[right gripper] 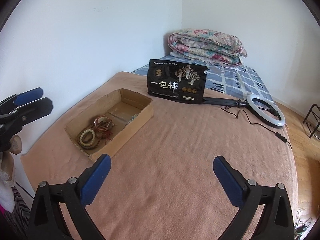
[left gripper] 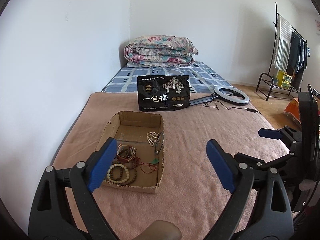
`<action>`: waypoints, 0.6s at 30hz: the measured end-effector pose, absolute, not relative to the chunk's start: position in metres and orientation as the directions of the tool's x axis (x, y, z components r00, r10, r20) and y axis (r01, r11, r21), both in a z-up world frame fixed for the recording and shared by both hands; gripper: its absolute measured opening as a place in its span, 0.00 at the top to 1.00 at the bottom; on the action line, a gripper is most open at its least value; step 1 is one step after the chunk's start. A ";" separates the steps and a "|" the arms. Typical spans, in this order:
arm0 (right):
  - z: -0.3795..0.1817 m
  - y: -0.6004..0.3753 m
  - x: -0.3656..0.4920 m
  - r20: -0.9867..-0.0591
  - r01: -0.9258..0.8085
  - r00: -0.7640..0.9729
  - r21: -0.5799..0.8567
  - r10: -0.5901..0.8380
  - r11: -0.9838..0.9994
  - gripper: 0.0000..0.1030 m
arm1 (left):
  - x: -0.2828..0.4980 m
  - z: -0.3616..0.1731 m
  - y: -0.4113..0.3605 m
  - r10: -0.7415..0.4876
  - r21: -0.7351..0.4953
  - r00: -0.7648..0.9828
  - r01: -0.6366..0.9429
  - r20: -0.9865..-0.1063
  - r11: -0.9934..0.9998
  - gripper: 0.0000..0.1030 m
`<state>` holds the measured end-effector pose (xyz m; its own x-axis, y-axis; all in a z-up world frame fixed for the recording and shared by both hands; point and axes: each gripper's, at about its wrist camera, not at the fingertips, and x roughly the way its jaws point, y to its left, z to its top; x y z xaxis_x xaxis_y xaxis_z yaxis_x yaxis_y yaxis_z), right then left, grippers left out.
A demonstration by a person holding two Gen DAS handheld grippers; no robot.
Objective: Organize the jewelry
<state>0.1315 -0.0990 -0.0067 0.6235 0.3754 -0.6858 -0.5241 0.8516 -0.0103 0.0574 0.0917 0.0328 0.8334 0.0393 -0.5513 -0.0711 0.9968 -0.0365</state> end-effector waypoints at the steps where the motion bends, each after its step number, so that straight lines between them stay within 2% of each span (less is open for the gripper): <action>1: -0.008 -0.100 0.132 -0.687 -0.522 0.623 -0.009 0.374 0.853 0.00 | 0.056 0.033 0.091 0.046 -0.032 0.833 -0.077 -0.551 0.997 0.09; 9: -0.010 -0.105 0.134 -0.683 -0.507 0.631 -0.004 0.368 0.862 0.00 | 0.055 0.031 0.088 0.078 0.000 0.824 -0.094 -0.562 0.996 0.08; 11: -0.010 -0.105 0.134 -0.682 -0.505 0.632 0.000 0.369 0.863 0.00 | 0.055 0.030 0.088 0.084 0.007 0.825 -0.097 -0.559 0.995 0.06; 12: -0.010 -0.105 0.135 -0.681 -0.505 0.632 0.000 0.370 0.863 0.00 | 0.055 0.030 0.087 0.087 0.009 0.825 -0.099 -0.558 0.995 0.01; 18: -0.011 -0.105 0.137 -0.689 -0.504 0.625 0.002 0.366 0.864 0.00 | 0.055 0.031 0.088 0.104 0.007 0.826 -0.120 -0.554 0.993 0.00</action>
<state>0.1367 -0.1053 -0.0107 0.6253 0.3660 -0.6892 -0.5039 0.8638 0.0016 0.0554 0.0880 0.0308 0.8261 0.1039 -0.5539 -0.1202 0.9927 0.0069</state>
